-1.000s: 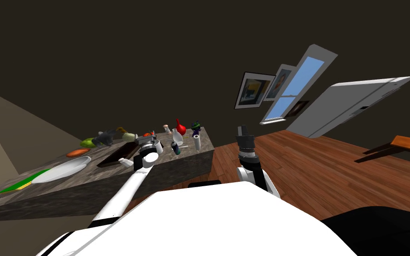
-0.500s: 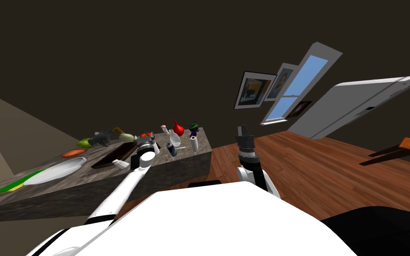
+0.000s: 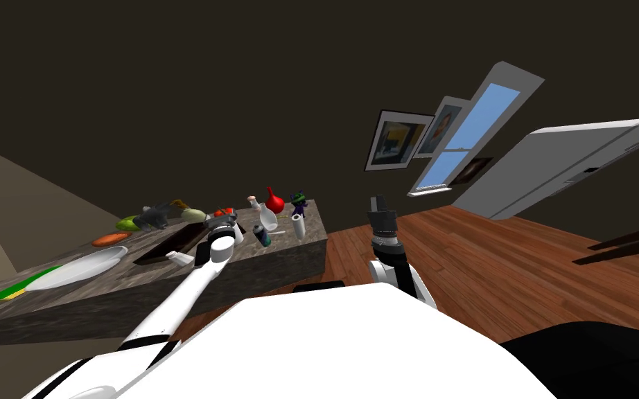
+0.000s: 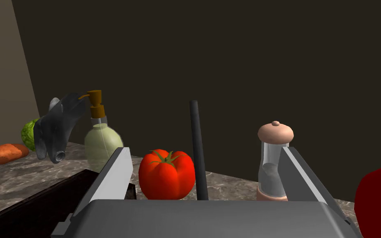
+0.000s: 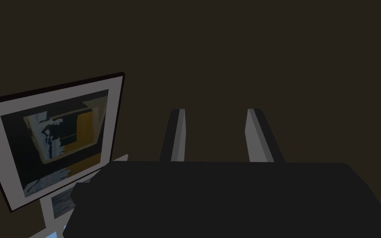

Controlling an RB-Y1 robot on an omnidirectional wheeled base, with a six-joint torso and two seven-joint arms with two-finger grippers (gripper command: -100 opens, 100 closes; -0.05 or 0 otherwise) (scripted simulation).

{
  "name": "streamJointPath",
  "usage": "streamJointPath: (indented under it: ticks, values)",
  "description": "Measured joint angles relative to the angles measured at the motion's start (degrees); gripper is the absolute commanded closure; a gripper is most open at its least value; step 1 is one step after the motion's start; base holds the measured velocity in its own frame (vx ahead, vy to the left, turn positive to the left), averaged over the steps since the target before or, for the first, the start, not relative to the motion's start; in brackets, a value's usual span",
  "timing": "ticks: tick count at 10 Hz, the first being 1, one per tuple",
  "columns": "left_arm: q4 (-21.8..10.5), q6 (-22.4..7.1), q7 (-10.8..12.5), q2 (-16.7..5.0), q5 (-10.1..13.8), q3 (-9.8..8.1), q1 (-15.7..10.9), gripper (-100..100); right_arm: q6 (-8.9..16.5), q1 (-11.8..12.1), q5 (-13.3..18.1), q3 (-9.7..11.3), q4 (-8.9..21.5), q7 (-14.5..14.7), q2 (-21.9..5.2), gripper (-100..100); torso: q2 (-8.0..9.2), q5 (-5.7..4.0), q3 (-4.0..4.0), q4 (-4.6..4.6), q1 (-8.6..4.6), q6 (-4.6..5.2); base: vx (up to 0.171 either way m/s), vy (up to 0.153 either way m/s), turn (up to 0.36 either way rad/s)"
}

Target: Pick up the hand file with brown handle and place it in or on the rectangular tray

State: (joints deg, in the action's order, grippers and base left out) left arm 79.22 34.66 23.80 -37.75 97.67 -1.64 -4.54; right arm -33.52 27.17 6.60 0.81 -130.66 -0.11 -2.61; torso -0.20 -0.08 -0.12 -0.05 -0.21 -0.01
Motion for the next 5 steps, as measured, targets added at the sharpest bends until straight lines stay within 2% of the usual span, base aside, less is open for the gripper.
streamJointPath:
  ticks: [1, 2, 4, 5]
  values:
    - [-0.84, -0.47, 0.08, -0.48, 1.71, 0.05, -0.22, -100, 0.0, 0.0, 0.0, 0.0, 0.0, 0.0, 0.0, 0, 0.03, 0.01, 0.02, 0.01, 0.03, -0.01, 0.061, -0.069, 0.04]
    - [-3.03, -1.21, 1.17, -1.3, 2.86, 0.33, -0.87, -100, 0.0, 0.0, 0.0, 0.0, 0.0, 0.0, 0.0, 0, -0.02, 0.01, -0.01, 0.0, 0.03, -0.01, 0.041, -0.052, 0.02]
    - [-3.02, -2.33, 0.64, -2.21, 6.09, -0.12, -0.19, -100, 0.0, 0.0, 0.0, 0.0, 0.0, 0.0, 0.0, 0, 0.05, 0.02, 0.03, 0.01, 0.09, -0.01, 0.048, -0.055, 0.033]
    - [-4.98, -3.06, 1.26, -2.73, 6.96, 0.17, -0.85, -100, 0.0, 0.0, 0.0, 0.0, 0.0, 0.0, 0.0, 0, -0.01, 0.02, 0.0, 0.0, 0.07, -0.01, 0.055, -0.056, 0.031]
